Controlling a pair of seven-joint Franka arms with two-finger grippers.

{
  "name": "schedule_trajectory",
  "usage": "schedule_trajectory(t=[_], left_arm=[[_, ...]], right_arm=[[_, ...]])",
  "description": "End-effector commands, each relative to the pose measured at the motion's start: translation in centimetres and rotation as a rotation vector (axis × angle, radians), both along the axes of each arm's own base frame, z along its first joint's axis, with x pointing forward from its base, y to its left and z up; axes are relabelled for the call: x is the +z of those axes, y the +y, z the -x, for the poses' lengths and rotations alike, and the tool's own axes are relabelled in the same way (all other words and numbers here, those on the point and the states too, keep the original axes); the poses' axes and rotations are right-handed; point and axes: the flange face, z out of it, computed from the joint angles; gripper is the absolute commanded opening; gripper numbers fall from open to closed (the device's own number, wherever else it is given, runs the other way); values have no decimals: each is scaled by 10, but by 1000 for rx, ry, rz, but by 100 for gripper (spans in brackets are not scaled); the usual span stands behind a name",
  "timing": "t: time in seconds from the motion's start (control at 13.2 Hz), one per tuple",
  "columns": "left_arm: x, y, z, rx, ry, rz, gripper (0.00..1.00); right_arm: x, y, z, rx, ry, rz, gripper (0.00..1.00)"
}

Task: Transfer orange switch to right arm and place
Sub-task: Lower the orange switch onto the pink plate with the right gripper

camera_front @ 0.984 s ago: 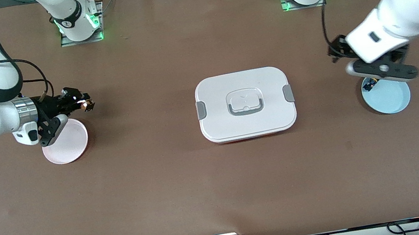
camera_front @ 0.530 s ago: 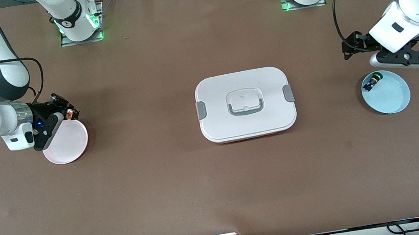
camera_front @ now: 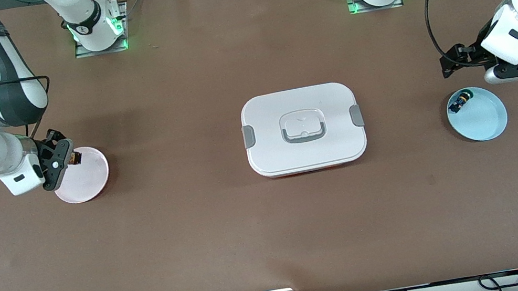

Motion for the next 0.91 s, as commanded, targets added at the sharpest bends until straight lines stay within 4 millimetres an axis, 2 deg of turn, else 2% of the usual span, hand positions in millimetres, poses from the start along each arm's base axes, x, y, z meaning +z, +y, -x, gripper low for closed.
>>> schedule_trajectory(t=[0.0,0.3,0.45,0.68,0.83], left_arm=[[5,-5,-3,4,-19,-31,100],[8,-9,-1,12,-18,5,100],[7,-9,-1,10,-13,5,100],[9,-13,0,14,-15,6,100],[10,-13,0,14,-16,7,100]], right_arm=[[-12,-12,-1,72,-8,7,32],[-36,-18,3,247,-49,19,32],[-58,-34,13,236,-56,17,32],[-76,-38,17,319,-102,42,32],[-88,-44,19,316,-89,41,32]])
